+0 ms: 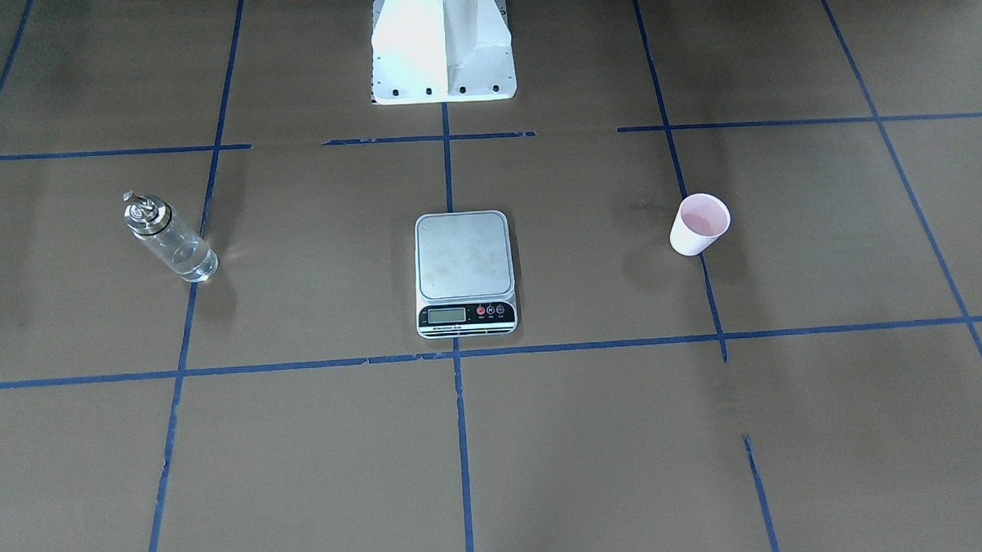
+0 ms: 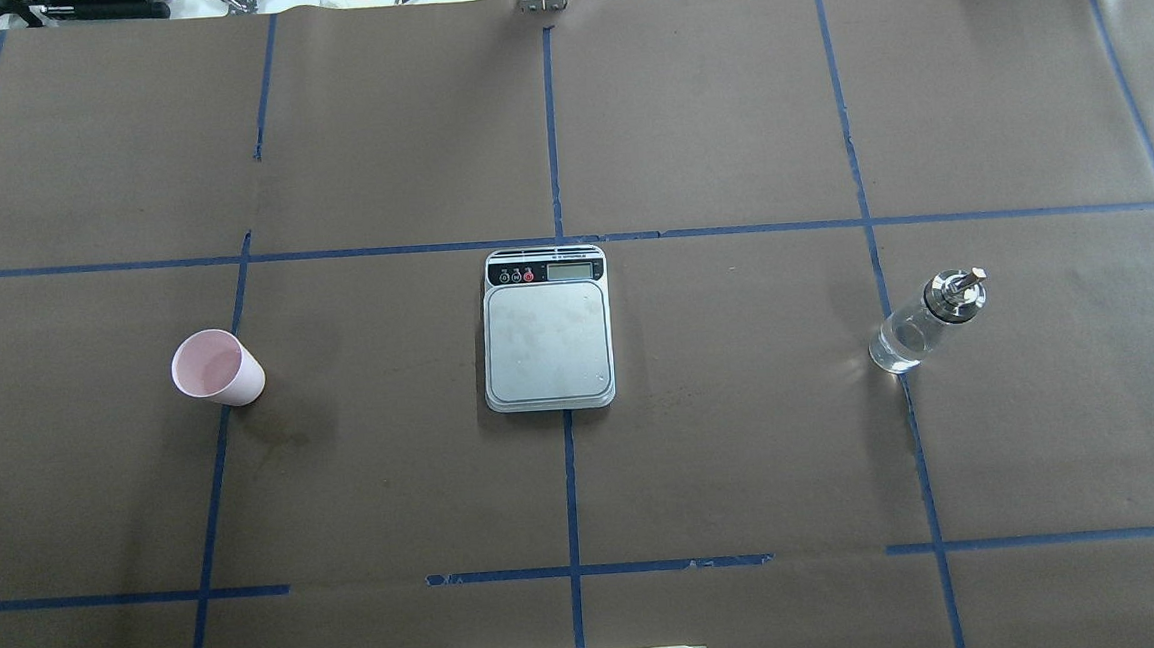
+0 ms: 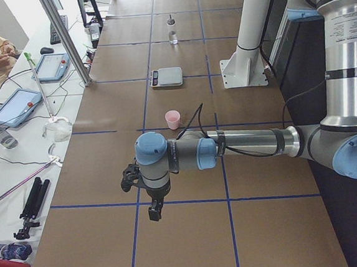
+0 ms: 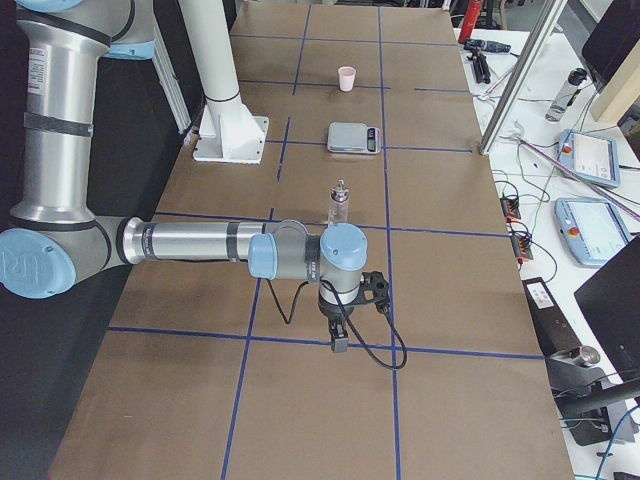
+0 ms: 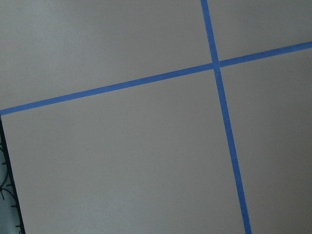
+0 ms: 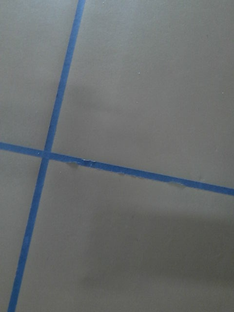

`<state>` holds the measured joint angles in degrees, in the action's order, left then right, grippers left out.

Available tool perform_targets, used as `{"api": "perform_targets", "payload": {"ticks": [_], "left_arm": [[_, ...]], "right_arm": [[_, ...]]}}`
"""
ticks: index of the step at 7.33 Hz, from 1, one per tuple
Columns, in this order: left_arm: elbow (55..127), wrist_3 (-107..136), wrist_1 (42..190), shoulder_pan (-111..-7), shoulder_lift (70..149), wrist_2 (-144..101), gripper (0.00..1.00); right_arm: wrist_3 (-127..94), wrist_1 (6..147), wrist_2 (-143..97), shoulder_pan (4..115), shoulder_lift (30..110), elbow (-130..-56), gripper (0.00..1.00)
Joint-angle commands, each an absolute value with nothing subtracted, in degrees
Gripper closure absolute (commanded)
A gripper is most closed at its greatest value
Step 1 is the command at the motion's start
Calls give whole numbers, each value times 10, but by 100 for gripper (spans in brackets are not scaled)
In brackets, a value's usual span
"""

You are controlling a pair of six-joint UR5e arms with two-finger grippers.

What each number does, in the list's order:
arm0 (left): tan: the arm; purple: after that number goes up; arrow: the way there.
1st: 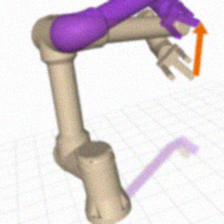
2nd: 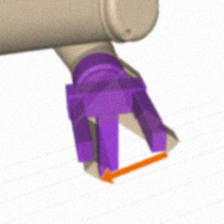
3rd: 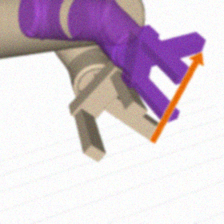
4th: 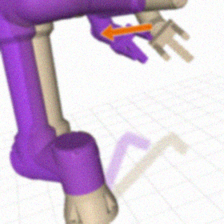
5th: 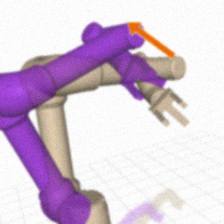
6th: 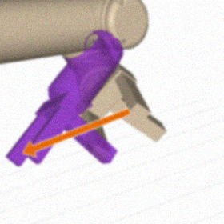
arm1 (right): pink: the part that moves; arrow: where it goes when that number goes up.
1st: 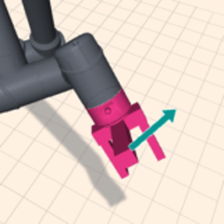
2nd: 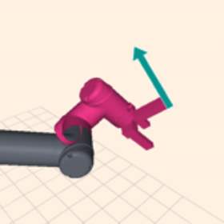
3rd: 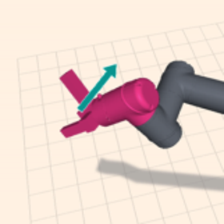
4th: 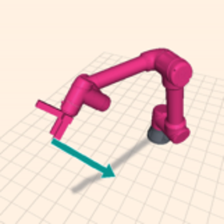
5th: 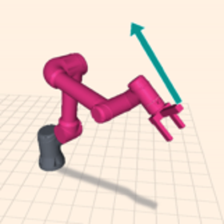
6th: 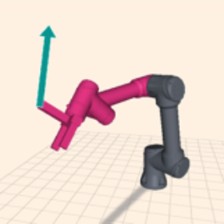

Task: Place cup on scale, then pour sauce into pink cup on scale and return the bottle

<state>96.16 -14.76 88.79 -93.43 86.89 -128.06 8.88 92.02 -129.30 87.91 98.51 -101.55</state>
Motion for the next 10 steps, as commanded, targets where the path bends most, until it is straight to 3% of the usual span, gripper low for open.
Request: {"api": "perform_targets", "payload": {"ticks": [1, 4, 7, 9, 10], "left_arm": [[968, -148, 968, -933, 871, -1290, 0], [956, -141, 1270, -914, 877, -1286, 0], [968, -9, 1319, -887, 891, -1349, 0], [980, 171, 1347, -781, 889, -1352, 0], [1022, 270, 1343, -721, 886, -1294, 0]], "right_arm": [[85, 919, -1329, 877, 960, -1028, 0], [66, 789, -1328, 872, 933, -1020, 0], [27, 784, -1350, 872, 933, -1005, 0], [26, 778, -1363, 869, 934, -1009, 0], [23, 777, -1365, 867, 933, -1011, 0]]}}
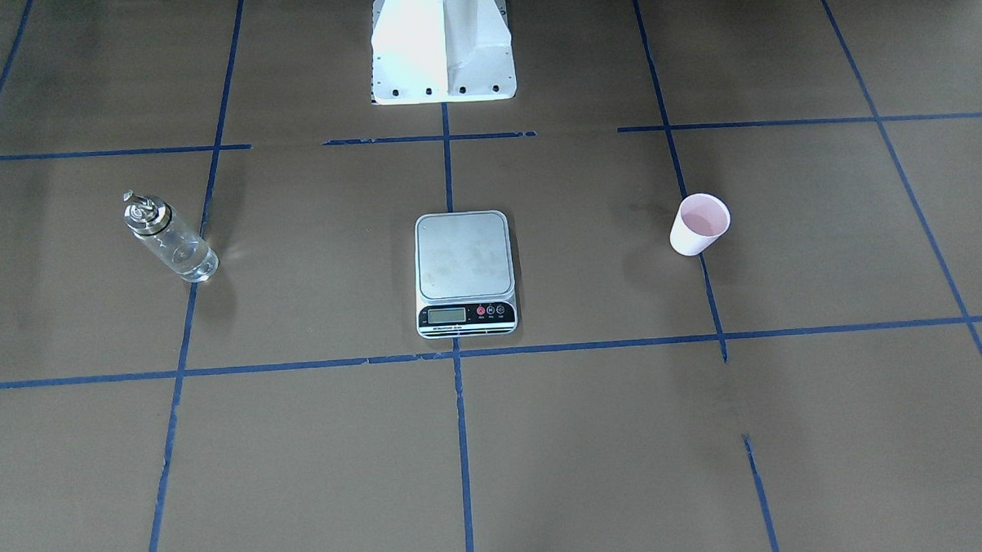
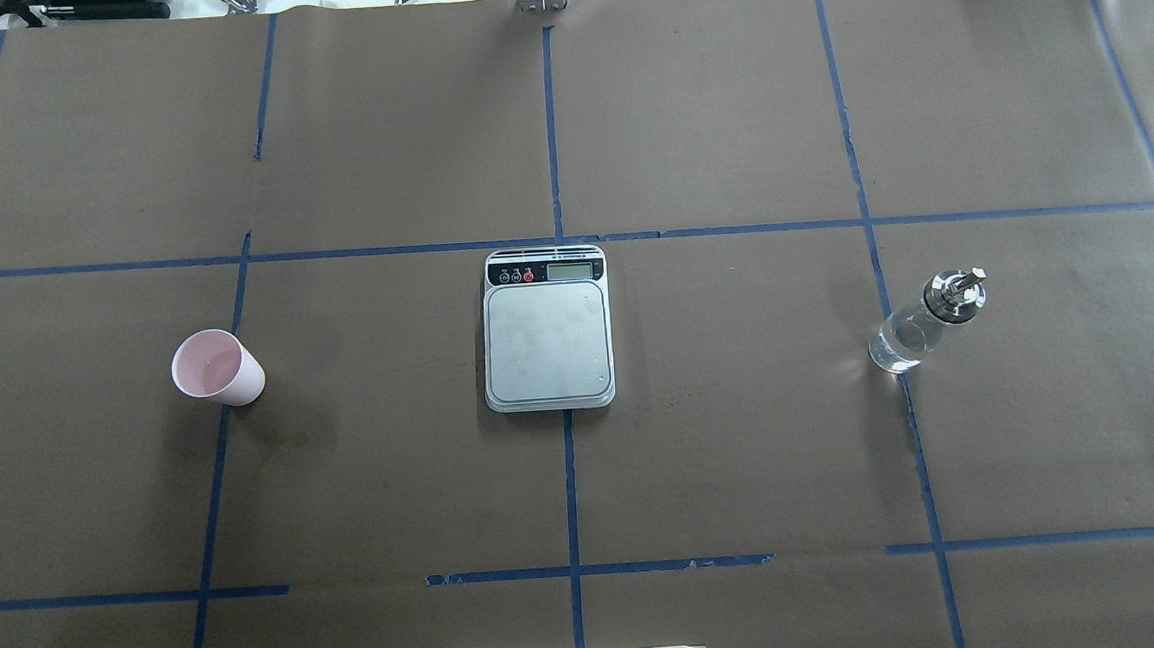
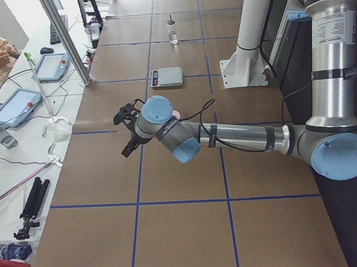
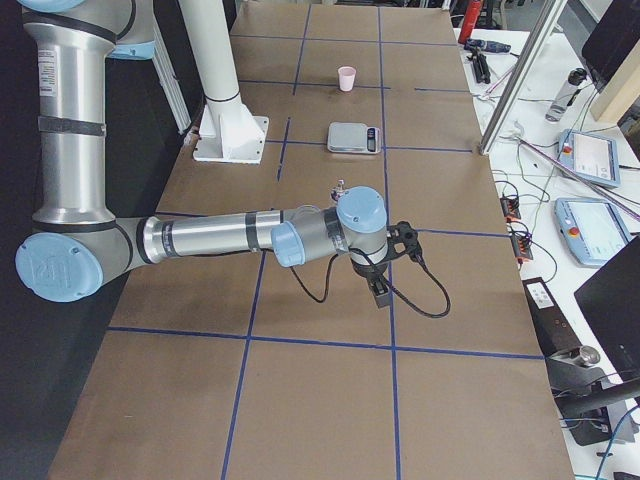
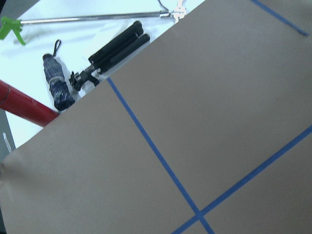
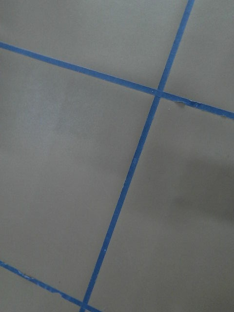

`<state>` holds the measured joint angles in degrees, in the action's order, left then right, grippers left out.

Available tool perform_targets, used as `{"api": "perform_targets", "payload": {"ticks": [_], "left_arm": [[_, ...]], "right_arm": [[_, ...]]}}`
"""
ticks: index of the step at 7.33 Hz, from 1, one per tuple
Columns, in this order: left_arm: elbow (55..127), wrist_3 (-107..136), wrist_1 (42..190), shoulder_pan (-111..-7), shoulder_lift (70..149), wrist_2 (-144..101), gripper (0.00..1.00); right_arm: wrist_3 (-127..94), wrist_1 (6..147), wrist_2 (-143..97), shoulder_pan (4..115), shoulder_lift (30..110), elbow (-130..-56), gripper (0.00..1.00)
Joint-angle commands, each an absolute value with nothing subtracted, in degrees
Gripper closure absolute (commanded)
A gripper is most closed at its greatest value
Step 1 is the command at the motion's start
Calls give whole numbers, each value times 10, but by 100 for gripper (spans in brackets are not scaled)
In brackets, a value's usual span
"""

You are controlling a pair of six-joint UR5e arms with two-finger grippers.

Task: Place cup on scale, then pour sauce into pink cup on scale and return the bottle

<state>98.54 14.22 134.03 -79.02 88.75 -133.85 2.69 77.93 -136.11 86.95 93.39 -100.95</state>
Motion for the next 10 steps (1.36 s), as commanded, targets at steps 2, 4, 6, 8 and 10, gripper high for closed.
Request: {"api": "perform_targets", "payload": {"ticks": [2, 4, 6, 8, 10], "left_arm": [[1093, 419, 1286, -623, 882, -1184, 0], [1125, 563, 1215, -525, 886, -1095, 38], [1123, 662, 1212, -427, 881, -1033, 51], [1120, 688, 1212, -368, 882, -1030, 49], [1114, 688, 1212, -361, 881, -1029, 50]], "right_arm": [[-4, 776, -1363, 862, 933, -1015, 0], [-4, 774, -1363, 862, 934, -1014, 0], [-4, 774, -1363, 862, 934, -1014, 0], [-4, 773, -1363, 862, 935, -1014, 0], [-3, 773, -1362, 862, 935, -1015, 0]]}}
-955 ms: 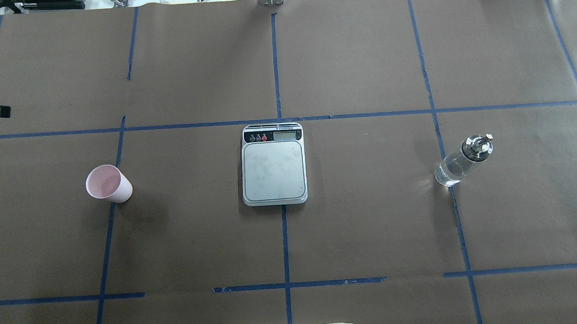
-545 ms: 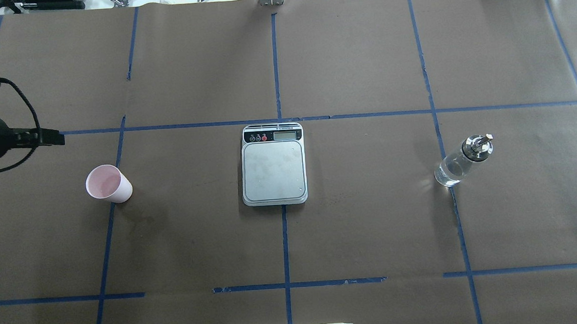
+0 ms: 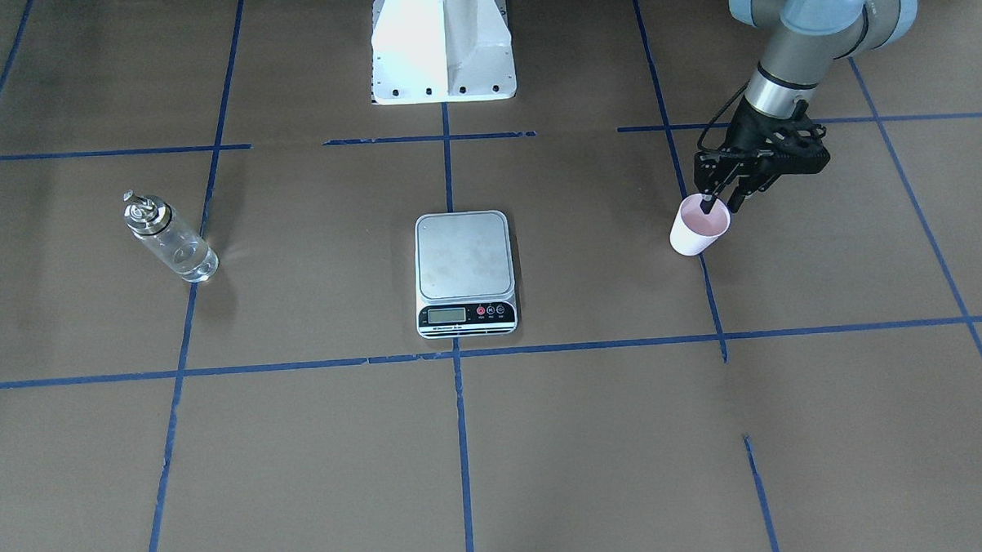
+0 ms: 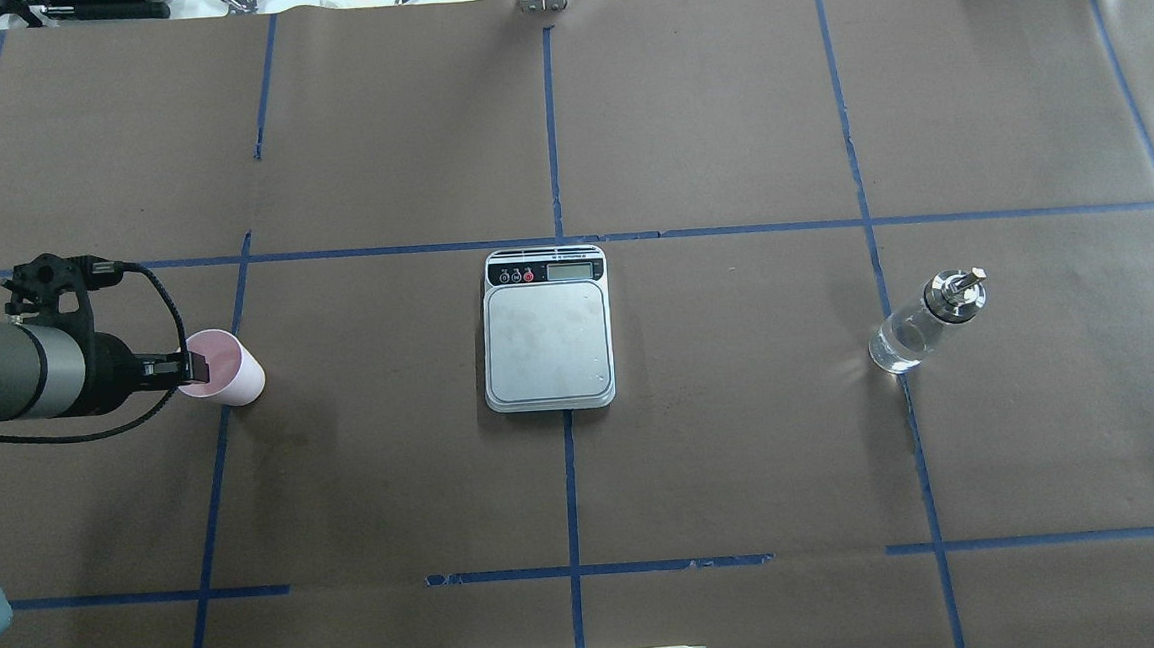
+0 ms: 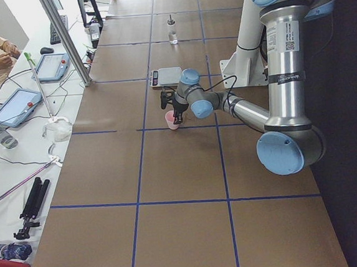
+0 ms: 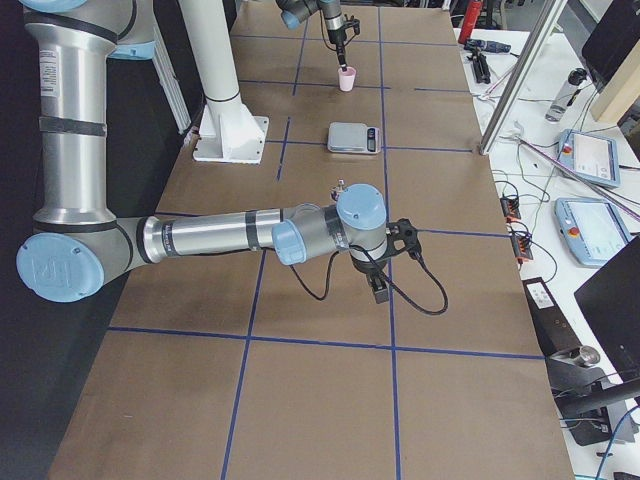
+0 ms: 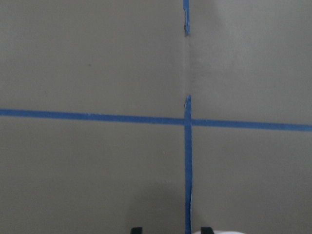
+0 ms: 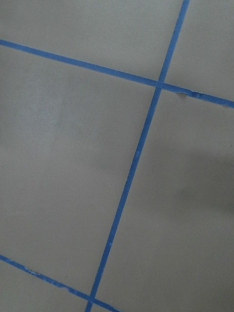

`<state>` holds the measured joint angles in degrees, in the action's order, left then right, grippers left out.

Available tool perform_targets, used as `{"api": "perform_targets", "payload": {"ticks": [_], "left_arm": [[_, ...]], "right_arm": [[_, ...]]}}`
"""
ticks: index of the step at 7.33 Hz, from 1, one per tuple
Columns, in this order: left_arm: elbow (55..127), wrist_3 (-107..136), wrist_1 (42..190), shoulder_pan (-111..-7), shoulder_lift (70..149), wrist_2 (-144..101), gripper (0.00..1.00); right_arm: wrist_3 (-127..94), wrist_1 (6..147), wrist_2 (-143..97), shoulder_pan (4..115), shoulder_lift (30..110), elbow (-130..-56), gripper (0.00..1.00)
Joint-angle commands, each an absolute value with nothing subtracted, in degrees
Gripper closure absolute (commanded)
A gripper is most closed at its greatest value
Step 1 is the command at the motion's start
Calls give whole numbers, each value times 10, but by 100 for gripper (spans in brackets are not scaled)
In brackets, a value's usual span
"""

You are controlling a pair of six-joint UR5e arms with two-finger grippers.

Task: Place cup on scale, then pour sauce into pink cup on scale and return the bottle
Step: 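Reach the left gripper to the pink cup and grasp it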

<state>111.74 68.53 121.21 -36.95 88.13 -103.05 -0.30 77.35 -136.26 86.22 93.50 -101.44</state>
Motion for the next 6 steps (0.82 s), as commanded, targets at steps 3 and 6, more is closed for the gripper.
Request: {"api": "perform_targets", "payload": {"ticks": [3, 6], "left_arm": [[1117, 689, 1211, -361, 883, -1032, 100], [1147, 683, 1075, -366, 991, -1036, 100]], "right_arm": [[-3, 773, -1362, 862, 935, -1015, 0], [-1, 772, -1362, 862, 939, -1016, 0]]}}
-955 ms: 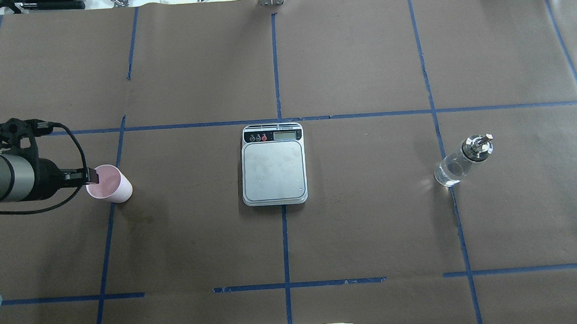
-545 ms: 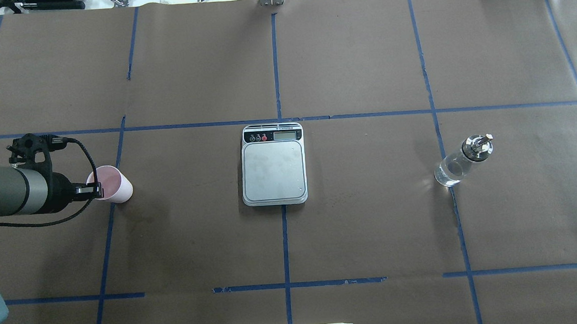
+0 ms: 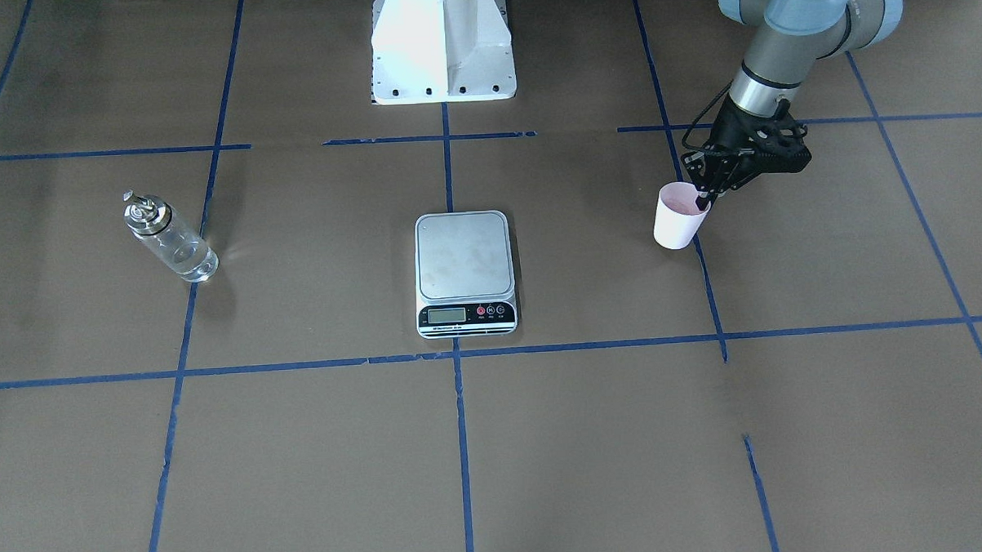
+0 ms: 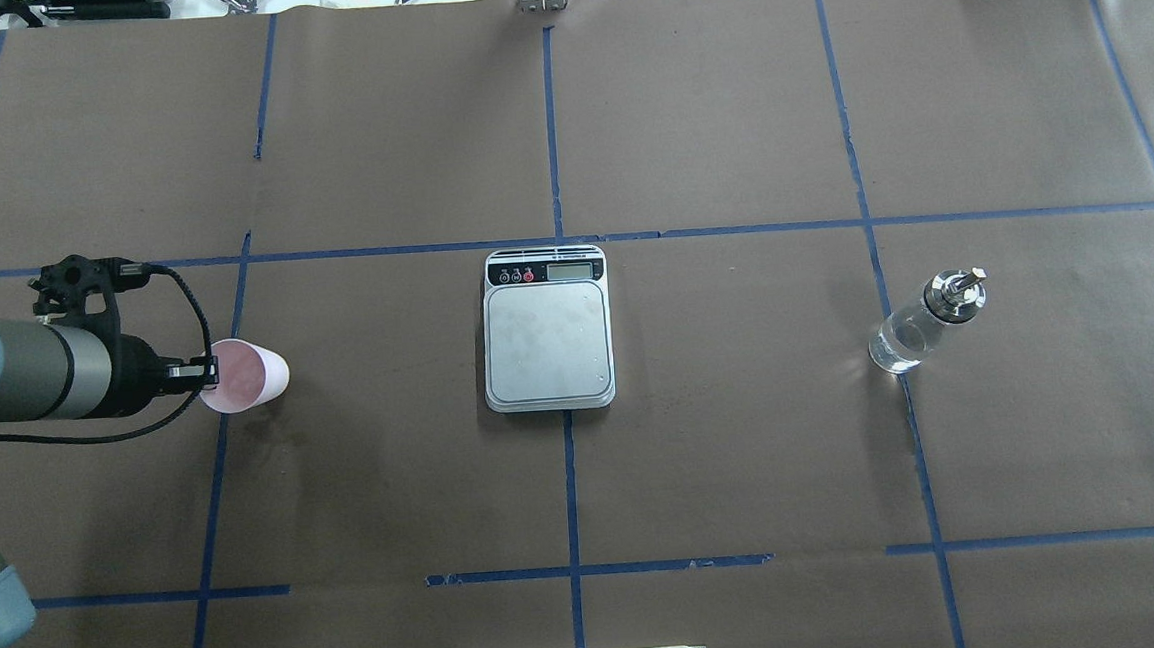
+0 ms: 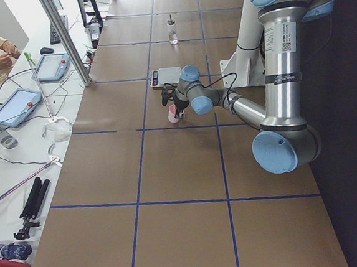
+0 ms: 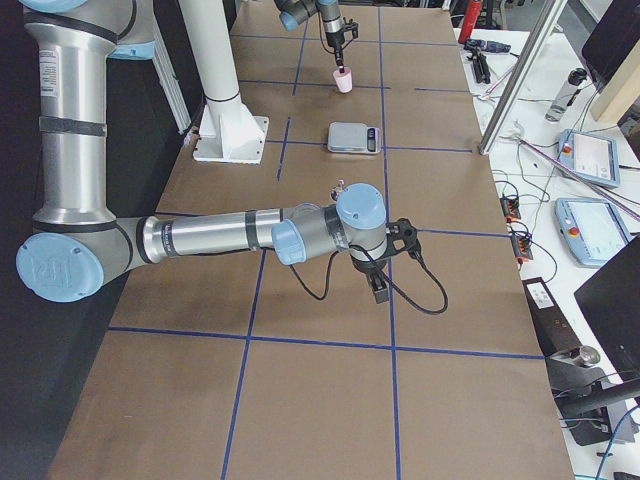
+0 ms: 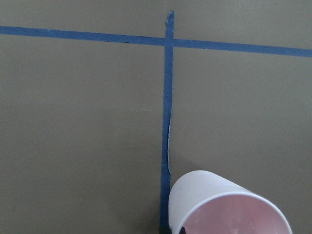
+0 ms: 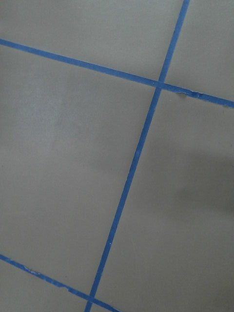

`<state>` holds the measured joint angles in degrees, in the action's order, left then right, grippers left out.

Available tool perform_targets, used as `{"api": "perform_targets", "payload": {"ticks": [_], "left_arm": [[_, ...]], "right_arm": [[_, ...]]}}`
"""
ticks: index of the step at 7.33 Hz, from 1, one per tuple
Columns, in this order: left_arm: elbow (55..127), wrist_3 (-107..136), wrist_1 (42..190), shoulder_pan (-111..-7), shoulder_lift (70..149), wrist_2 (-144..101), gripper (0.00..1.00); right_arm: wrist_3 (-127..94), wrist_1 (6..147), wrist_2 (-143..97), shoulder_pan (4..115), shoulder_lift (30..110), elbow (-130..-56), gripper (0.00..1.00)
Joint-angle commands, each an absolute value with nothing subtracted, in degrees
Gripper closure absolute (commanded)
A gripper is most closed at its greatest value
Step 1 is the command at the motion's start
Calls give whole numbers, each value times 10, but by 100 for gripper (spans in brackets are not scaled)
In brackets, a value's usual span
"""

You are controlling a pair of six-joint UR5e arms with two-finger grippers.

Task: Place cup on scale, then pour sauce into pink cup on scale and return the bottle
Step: 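Carry the pink cup with the left gripper onto the scale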

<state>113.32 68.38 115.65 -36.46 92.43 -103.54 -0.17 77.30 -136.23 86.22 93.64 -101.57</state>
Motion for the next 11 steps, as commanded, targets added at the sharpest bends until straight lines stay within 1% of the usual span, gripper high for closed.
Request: {"api": "perform_targets", "payload": {"ticks": [1, 2, 3, 4, 5, 6, 9, 11], "left_arm": [[1142, 683, 934, -364, 1114, -1036, 100], [1130, 685, 824, -356, 1219, -1043, 100], [1085, 687, 812, -349, 1276, -1072, 100], [1015, 686, 813, -342, 1340, -1074, 100], [949, 683, 828, -326, 1383, -1075, 100], [921, 681, 864, -319, 1386, -1075, 100], [925, 652, 871, -319, 1366, -1075, 100], [929, 644, 872, -319, 1366, -1076, 100]], "right_arm": [[-3, 754, -1362, 862, 942, -1013, 0], [-4, 752, -1362, 862, 946, -1013, 0], [-4, 752, -1363, 862, 947, -1012, 0], [-4, 752, -1362, 862, 947, -1012, 0], [-3, 752, -1362, 862, 947, -1012, 0], [-4, 752, -1362, 862, 947, -1014, 0], [-4, 752, -1362, 862, 947, -1015, 0], [-4, 752, -1362, 862, 947, -1014, 0]]}}
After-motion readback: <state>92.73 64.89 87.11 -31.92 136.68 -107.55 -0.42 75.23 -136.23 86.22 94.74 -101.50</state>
